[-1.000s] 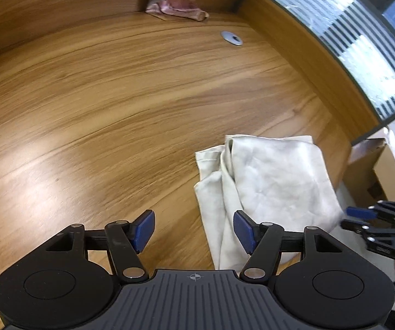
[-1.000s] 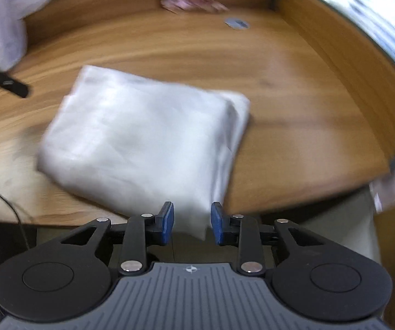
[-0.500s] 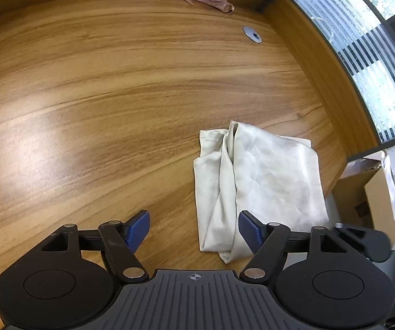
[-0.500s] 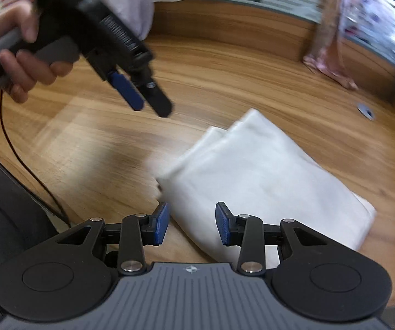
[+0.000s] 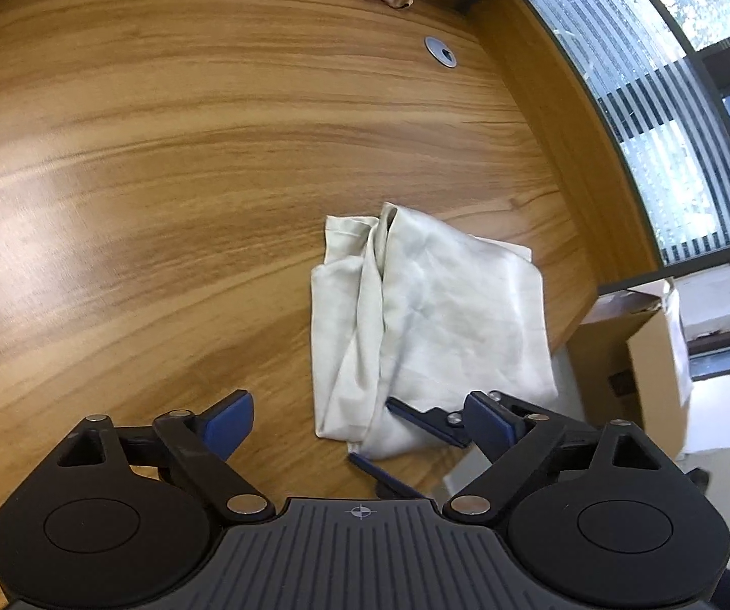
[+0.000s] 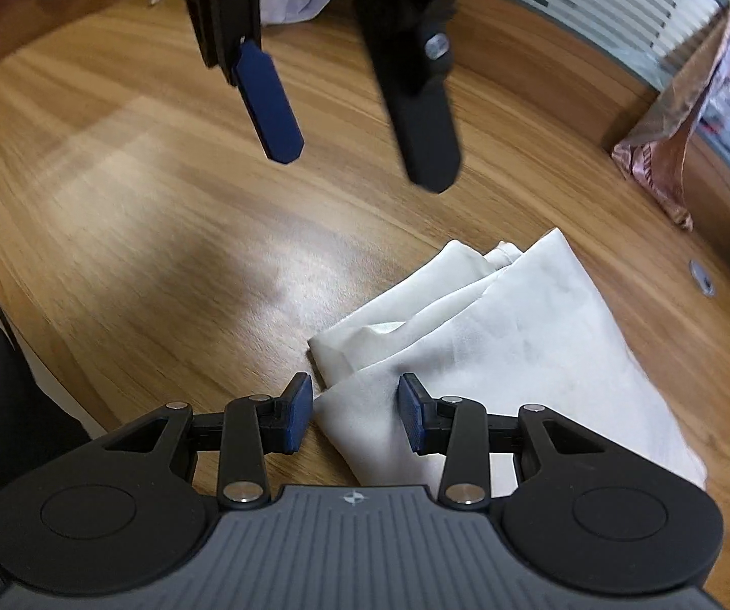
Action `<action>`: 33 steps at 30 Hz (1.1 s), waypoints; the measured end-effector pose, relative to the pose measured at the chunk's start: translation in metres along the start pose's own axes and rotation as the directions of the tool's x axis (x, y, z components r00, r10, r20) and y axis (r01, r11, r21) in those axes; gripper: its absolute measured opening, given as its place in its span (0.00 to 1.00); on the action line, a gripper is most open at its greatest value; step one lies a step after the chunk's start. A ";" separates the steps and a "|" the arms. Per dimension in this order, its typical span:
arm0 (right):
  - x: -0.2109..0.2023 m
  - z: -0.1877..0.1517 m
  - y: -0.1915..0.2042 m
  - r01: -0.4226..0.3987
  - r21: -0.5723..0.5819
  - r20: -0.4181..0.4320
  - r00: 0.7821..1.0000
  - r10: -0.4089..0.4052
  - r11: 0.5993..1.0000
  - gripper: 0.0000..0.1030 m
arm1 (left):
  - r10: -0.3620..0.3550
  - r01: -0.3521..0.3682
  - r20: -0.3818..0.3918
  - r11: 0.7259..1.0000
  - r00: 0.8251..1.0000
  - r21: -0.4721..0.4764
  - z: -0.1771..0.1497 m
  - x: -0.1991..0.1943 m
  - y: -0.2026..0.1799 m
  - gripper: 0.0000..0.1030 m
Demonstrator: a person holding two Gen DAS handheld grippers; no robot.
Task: Fold clothes
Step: 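Grasp the shirt's folded edge with the right gripper while the left gripper pinches beside it, then carry the cream shirt with both grippers over to the cardboard box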
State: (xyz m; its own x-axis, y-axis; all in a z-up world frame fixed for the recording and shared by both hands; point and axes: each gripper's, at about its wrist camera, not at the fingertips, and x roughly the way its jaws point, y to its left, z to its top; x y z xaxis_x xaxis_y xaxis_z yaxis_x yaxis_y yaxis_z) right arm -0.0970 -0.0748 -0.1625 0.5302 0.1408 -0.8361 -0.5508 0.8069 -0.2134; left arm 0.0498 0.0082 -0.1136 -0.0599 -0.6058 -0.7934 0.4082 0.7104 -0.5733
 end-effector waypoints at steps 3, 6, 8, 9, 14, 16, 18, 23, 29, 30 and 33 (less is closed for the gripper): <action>-0.003 -0.002 -0.003 0.021 0.007 0.006 1.000 -0.021 1.000 0.09 | -0.026 0.026 -0.010 0.999 1.000 -0.025 -0.002 0.006 0.002 0.96; -0.015 0.000 -0.012 0.020 0.050 0.034 0.999 -0.022 0.999 0.06 | -0.073 0.068 -0.047 0.992 0.996 -0.103 -0.003 0.022 0.008 0.99; -0.024 0.001 -0.019 0.018 0.079 0.053 0.998 -0.022 0.997 0.06 | -0.103 0.092 -0.064 0.983 0.993 -0.156 -0.005 0.035 0.012 1.00; -0.028 0.002 -0.023 0.016 0.094 0.063 0.998 -0.022 0.995 0.06 | -0.103 0.090 -0.065 0.980 0.993 -0.178 -0.006 0.041 0.013 1.00; -0.042 0.004 -0.039 -0.014 0.111 0.079 0.997 0.006 0.994 0.06 | -0.146 0.123 -0.065 0.955 0.987 -0.269 -0.007 0.070 0.010 1.00; -0.048 0.003 -0.045 -0.022 0.113 0.088 0.996 0.012 0.993 0.06 | -0.166 0.139 -0.067 0.943 0.984 -0.302 -0.005 0.083 0.008 1.00; -0.054 0.003 -0.050 -0.029 0.122 0.099 0.995 0.017 0.992 0.06 | -0.170 0.139 -0.070 0.936 0.983 -0.325 -0.003 0.093 0.005 0.99; -0.066 0.000 -0.067 -0.058 0.163 0.131 0.991 0.036 0.985 0.06 | -0.175 0.149 -0.058 0.940 0.983 -0.307 0.002 0.110 -0.012 0.74; -0.077 -0.010 -0.079 -0.096 0.200 0.163 0.985 0.063 0.975 0.05 | -0.101 0.108 0.046 0.976 0.994 -0.187 0.009 0.112 -0.034 0.15; -0.078 -0.012 -0.081 -0.095 0.202 0.165 0.984 0.062 0.975 0.05 | -0.093 0.098 0.038 0.982 0.995 -0.159 0.012 0.114 -0.038 0.14; -0.085 -0.022 -0.083 -0.095 0.240 0.153 0.986 0.059 0.966 0.06 | -0.044 0.045 0.002 0.997 0.999 -0.070 0.017 0.120 -0.052 0.12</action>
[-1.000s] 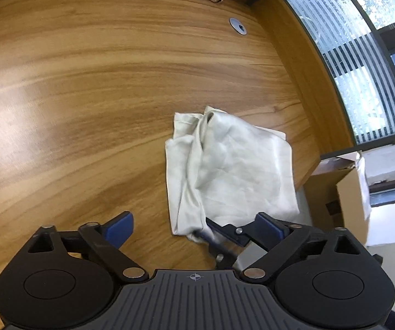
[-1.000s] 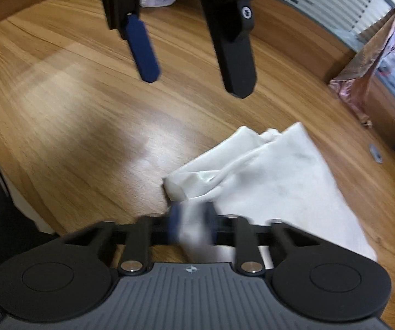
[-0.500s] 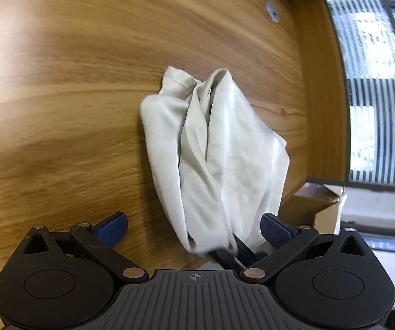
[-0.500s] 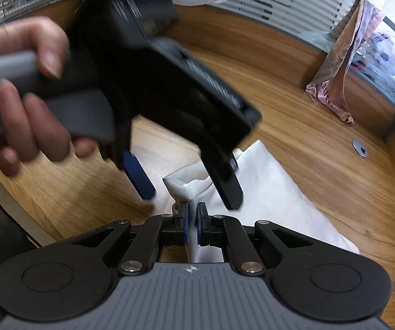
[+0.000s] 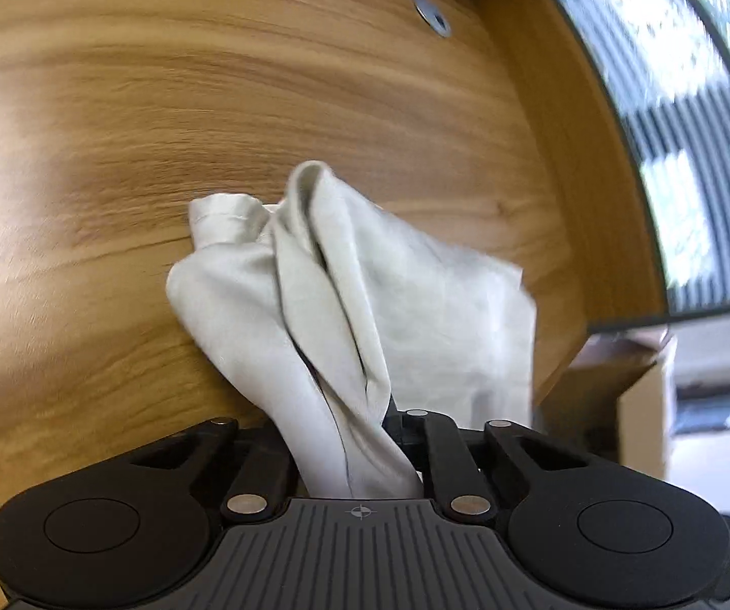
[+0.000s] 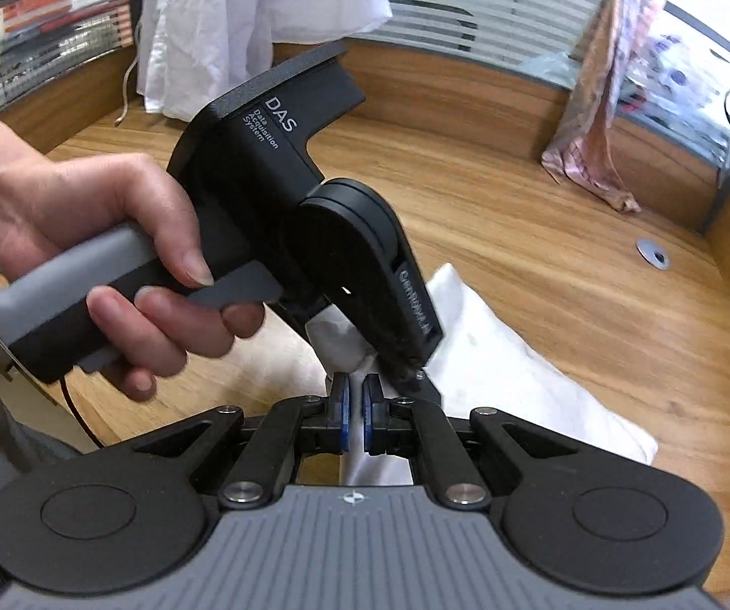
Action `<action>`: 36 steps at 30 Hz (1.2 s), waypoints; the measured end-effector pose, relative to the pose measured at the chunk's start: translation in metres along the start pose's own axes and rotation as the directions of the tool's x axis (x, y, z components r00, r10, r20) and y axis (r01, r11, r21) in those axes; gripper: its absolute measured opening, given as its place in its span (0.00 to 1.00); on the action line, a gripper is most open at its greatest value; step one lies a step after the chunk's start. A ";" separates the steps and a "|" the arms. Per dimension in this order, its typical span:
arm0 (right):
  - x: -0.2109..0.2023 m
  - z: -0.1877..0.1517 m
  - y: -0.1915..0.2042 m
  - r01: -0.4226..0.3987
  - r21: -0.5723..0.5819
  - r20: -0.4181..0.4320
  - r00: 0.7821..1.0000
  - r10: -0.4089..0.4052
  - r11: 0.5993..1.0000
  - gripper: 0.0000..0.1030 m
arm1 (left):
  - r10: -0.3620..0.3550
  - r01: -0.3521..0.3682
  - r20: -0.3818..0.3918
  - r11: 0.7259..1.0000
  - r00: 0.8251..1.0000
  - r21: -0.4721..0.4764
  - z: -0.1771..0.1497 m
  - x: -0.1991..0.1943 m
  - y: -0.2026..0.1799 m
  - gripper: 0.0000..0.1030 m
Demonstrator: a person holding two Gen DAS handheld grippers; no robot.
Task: Fold clothes
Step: 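Carry the cream shirt with both grippers over to the cardboard box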
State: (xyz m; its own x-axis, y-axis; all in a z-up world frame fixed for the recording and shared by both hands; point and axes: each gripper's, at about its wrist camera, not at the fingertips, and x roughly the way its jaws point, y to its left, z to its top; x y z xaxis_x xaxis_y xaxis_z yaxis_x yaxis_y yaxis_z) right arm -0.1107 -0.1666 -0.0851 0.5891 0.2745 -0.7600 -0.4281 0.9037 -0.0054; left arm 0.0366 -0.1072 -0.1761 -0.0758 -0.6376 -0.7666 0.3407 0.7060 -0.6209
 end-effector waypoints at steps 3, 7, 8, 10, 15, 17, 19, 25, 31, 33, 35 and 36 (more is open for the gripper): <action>-0.014 -0.011 -0.014 0.022 0.109 0.003 1.000 -0.022 0.994 0.16 | 0.052 -0.049 -0.022 0.994 0.998 0.101 0.005 0.005 -0.013 0.12; -0.037 -0.035 -0.040 0.107 0.335 0.016 0.993 -0.119 0.936 0.46 | 0.086 -0.076 -0.043 0.979 0.995 0.191 0.014 0.009 -0.023 0.12; -0.043 -0.045 -0.048 0.133 0.403 0.022 0.988 -0.155 0.905 0.55 | 0.090 -0.078 -0.046 0.973 0.995 0.215 0.015 0.010 -0.025 0.12; -0.052 -0.064 -0.061 0.186 0.504 0.008 0.976 -0.219 0.843 0.67 | 0.110 -0.089 -0.059 0.954 0.992 0.285 0.016 0.013 -0.031 0.12; -0.066 -0.115 -0.086 0.242 0.721 -0.032 0.948 -0.317 0.650 0.84 | 0.165 -0.111 -0.080 0.885 0.983 0.453 0.021 0.030 -0.058 0.12; -0.066 -0.135 -0.096 0.206 0.793 -0.020 0.949 -0.313 0.574 0.88 | 0.169 -0.105 -0.093 0.872 0.981 0.479 0.025 0.038 -0.067 0.12; -0.063 -0.152 -0.102 0.146 0.848 0.015 0.954 -0.299 0.509 0.89 | 0.172 -0.096 -0.108 0.861 0.979 0.500 0.028 0.042 -0.073 0.12; -0.046 -0.191 -0.110 0.014 0.924 0.090 0.963 -0.254 0.382 0.93 | 0.188 -0.075 -0.152 0.833 0.970 0.549 0.036 0.052 -0.085 0.12; -0.021 -0.216 -0.125 -0.084 0.942 0.155 0.967 -0.201 0.326 0.94 | 0.180 -0.066 -0.174 0.855 0.968 0.515 0.039 0.060 -0.086 0.12; -0.012 -0.220 -0.129 -0.129 0.944 0.191 0.964 -0.185 0.304 0.94 | 0.178 -0.062 -0.181 0.858 0.967 0.510 0.040 0.066 -0.091 0.12; -0.007 -0.222 -0.132 -0.154 0.947 0.207 0.963 -0.171 0.281 0.91 | 0.176 -0.053 -0.191 0.853 0.966 0.519 0.037 0.068 -0.095 0.12; -0.005 -0.223 -0.133 -0.159 0.949 0.211 0.962 -0.173 0.273 0.88 | 0.176 -0.046 -0.198 0.849 0.964 0.527 0.034 0.069 -0.098 0.12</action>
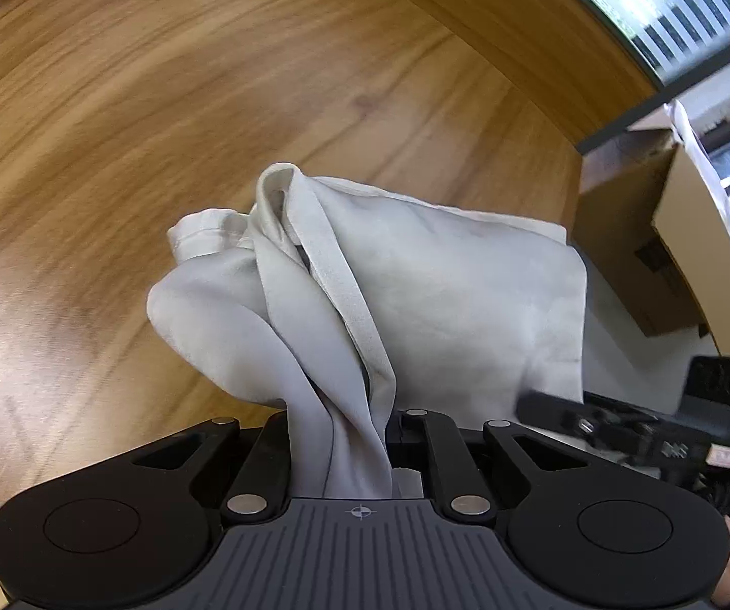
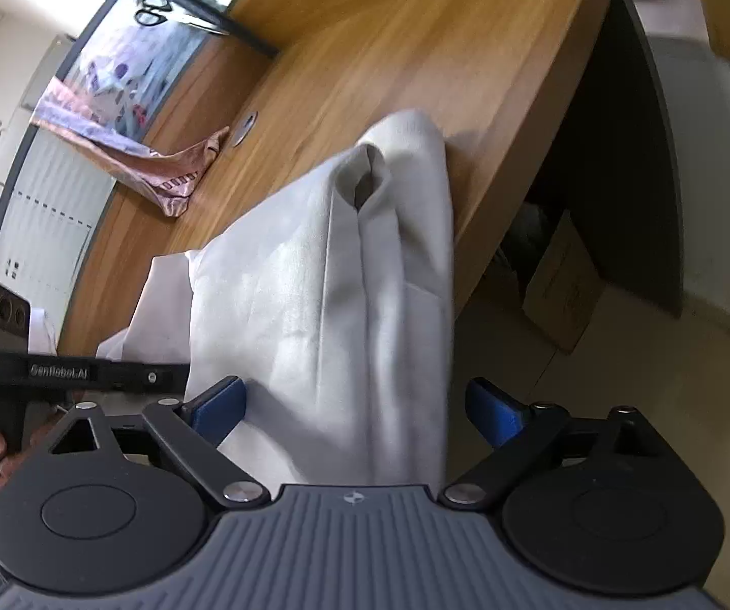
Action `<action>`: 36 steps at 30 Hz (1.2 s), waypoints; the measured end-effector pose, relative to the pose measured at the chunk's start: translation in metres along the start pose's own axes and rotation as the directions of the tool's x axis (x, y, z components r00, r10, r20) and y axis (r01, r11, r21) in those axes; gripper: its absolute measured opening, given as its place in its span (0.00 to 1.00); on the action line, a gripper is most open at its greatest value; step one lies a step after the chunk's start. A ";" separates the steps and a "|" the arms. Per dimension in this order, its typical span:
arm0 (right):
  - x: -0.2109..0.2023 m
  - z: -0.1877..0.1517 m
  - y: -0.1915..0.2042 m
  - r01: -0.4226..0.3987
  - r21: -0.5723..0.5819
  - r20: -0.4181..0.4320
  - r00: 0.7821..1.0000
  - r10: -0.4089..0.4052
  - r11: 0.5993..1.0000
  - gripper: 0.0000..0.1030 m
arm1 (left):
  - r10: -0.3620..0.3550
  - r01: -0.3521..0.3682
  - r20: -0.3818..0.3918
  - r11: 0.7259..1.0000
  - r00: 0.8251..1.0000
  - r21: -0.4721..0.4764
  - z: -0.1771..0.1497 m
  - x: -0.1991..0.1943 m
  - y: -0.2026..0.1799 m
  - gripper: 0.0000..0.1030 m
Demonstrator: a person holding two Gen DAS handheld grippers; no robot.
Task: Fold clothes
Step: 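Carry the cream shirt with both grippers over to the cardboard box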
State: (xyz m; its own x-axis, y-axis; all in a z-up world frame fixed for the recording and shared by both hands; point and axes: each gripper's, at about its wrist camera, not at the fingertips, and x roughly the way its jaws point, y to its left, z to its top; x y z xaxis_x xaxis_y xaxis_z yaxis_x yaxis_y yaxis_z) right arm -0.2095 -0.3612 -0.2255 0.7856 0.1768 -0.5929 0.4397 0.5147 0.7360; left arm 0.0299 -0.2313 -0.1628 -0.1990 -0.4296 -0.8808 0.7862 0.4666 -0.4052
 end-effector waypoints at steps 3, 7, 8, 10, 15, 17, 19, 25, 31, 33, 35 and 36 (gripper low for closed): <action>0.001 -0.003 -0.004 -0.014 0.035 0.014 1.000 0.013 0.999 0.71 | 0.009 -0.009 -0.001 0.999 1.000 0.041 -0.001 0.002 -0.011 0.12; -0.010 -0.006 0.000 -0.006 0.046 0.044 0.999 0.004 0.999 0.46 | 0.021 -0.022 0.027 0.999 0.999 0.046 -0.006 -0.004 -0.013 0.11; -0.013 -0.006 0.005 0.009 0.031 0.050 0.999 -0.010 0.999 0.37 | 0.026 -0.029 0.040 0.998 0.999 0.061 -0.007 -0.006 -0.016 0.10; -0.021 -0.006 0.017 0.041 -0.001 0.056 0.998 -0.041 0.999 0.22 | 0.042 -0.049 0.071 0.993 0.997 0.105 -0.010 -0.012 -0.025 0.10; -0.044 -0.010 0.054 0.149 -0.056 0.084 0.986 -0.144 0.987 0.09 | 0.076 -0.101 0.121 0.972 0.990 0.214 -0.019 -0.029 -0.053 0.10; -0.054 -0.014 0.071 0.192 -0.081 0.104 0.978 -0.183 0.978 0.08 | 0.082 -0.118 0.142 0.957 0.987 0.266 -0.023 -0.038 -0.067 0.10; -0.067 -0.017 0.086 0.231 -0.102 0.127 0.968 -0.218 0.968 0.08 | 0.071 -0.114 0.155 0.949 0.985 0.293 -0.026 -0.046 -0.078 0.10; -0.121 -0.027 0.120 0.336 -0.105 0.186 0.931 -0.313 0.936 0.08 | -0.006 -0.049 0.146 0.930 0.989 0.364 -0.024 -0.069 -0.110 0.10; -0.201 -0.021 0.133 0.380 -0.041 0.236 0.902 -0.361 0.924 0.08 | -0.095 0.033 0.112 0.887 0.989 0.460 -0.008 -0.088 -0.168 0.10; -0.229 -0.014 0.131 0.388 -0.019 0.262 0.892 -0.370 0.922 0.08 | -0.134 0.062 0.111 0.867 0.985 0.495 0.002 -0.090 -0.194 0.10; -0.259 -0.004 0.126 0.395 0.001 0.291 0.879 -0.378 0.919 0.08 | -0.168 0.087 0.109 0.847 0.980 0.525 0.013 -0.090 -0.221 0.10; -0.273 0.002 0.123 0.402 0.007 0.307 0.870 -0.385 0.916 0.08 | -0.183 0.095 0.112 0.835 0.977 0.541 0.020 -0.090 -0.236 0.10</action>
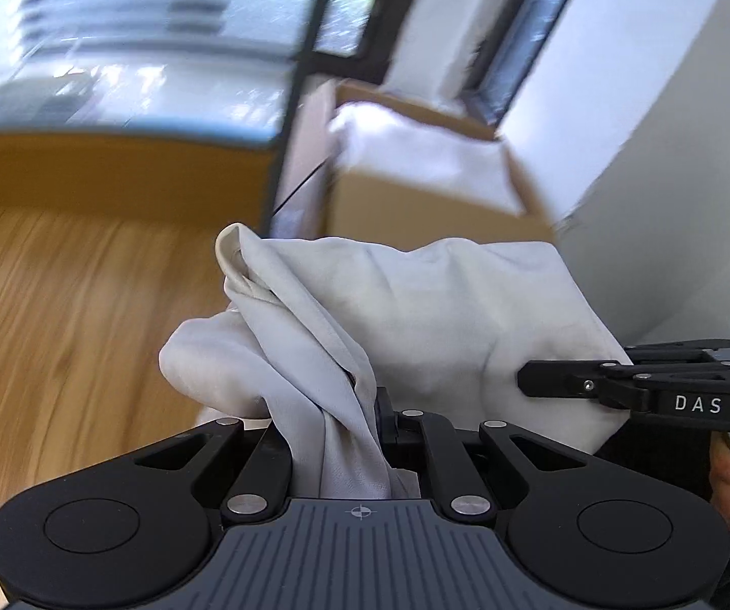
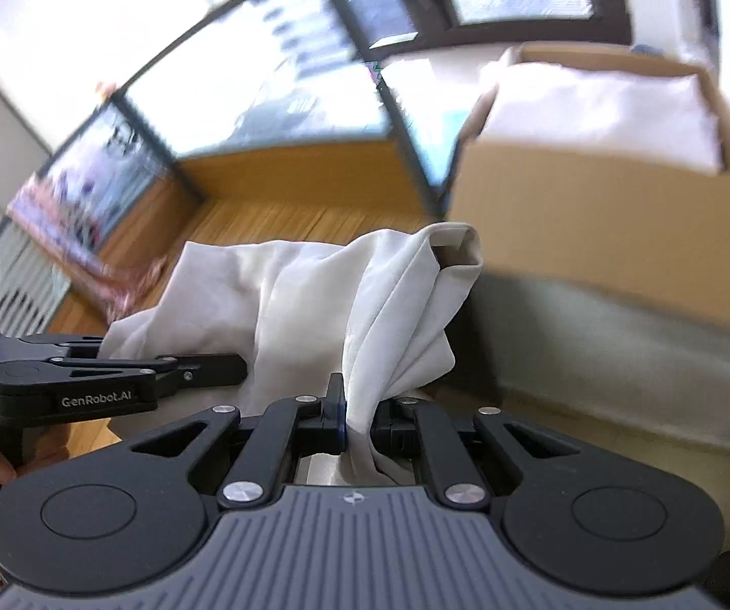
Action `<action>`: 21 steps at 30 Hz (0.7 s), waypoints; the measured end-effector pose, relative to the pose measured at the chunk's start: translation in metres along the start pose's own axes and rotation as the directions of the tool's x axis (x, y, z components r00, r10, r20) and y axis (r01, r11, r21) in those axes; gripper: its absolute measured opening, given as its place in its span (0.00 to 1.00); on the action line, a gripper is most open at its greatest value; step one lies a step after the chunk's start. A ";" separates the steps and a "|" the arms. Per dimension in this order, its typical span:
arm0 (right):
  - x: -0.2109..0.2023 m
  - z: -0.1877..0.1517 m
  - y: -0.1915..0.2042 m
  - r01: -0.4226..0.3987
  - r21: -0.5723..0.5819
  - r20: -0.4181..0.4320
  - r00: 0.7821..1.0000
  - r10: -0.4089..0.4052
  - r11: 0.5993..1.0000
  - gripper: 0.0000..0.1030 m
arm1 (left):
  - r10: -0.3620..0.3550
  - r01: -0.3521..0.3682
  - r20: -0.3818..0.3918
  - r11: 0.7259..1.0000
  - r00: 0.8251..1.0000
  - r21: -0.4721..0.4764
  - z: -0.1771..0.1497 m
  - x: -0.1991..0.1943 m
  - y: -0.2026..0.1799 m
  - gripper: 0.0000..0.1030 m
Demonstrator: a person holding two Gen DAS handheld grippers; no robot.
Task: Fold clothes
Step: 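Carry the cream shirt with both grippers over to the cardboard box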
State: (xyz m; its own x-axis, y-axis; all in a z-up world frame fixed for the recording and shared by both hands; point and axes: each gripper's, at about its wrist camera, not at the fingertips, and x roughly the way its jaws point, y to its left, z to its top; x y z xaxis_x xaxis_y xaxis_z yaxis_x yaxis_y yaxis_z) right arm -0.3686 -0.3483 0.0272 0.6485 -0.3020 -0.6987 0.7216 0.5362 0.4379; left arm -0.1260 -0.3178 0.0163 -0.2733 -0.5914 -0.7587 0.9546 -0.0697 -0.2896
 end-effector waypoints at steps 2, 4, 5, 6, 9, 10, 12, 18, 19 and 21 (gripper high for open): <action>-0.015 0.020 -0.016 0.019 0.005 0.035 0.999 -0.019 1.000 0.08 | -0.019 0.018 0.027 0.999 0.999 0.040 0.029 0.010 -0.018 0.10; -0.028 0.045 -0.036 0.025 0.014 0.067 0.997 -0.026 1.000 0.08 | -0.028 0.025 0.051 0.997 0.998 0.067 0.059 0.021 -0.034 0.10; -0.033 0.059 -0.047 0.030 0.018 0.084 0.996 -0.031 0.999 0.08 | -0.034 0.029 0.063 0.997 0.997 0.076 0.075 0.028 -0.041 0.10; -0.038 0.074 -0.057 0.035 0.021 0.102 0.994 -0.037 0.999 0.08 | -0.042 0.036 0.076 0.996 0.996 0.078 0.092 0.035 -0.048 0.10; -0.052 0.122 -0.089 0.058 0.015 0.163 0.985 -0.060 0.998 0.08 | -0.054 0.043 0.115 0.994 0.992 0.103 0.144 0.059 -0.072 0.10; -0.055 0.138 -0.100 0.073 0.008 0.183 0.980 -0.073 0.997 0.08 | -0.059 0.045 0.127 0.993 0.990 0.111 0.160 0.068 -0.079 0.10; -0.061 0.168 -0.118 0.111 -0.012 0.226 0.969 -0.105 0.994 0.08 | -0.081 0.065 0.153 0.992 0.985 0.105 0.193 0.084 -0.090 0.10; -0.057 0.235 -0.172 0.221 -0.044 0.340 0.920 -0.193 0.974 0.08 | -0.090 0.066 0.238 0.992 0.967 0.109 0.263 0.135 -0.121 0.10; -0.053 0.241 -0.180 0.229 -0.042 0.349 0.915 -0.201 0.972 0.08 | -0.093 0.070 0.235 0.992 0.967 0.103 0.270 0.147 -0.122 0.10; -0.039 0.247 -0.198 0.235 -0.019 0.341 0.915 -0.214 0.972 0.08 | -0.090 0.069 0.215 0.992 0.972 0.104 0.276 0.170 -0.122 0.10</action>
State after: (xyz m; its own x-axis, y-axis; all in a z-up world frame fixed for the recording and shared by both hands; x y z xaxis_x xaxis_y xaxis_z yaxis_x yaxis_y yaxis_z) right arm -0.4765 -0.6370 0.1075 0.5216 -0.6601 -0.5406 0.8489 0.4650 0.2513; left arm -0.2566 -0.6317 0.0839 -0.3267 -0.7413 -0.5863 0.9405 -0.1938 -0.2791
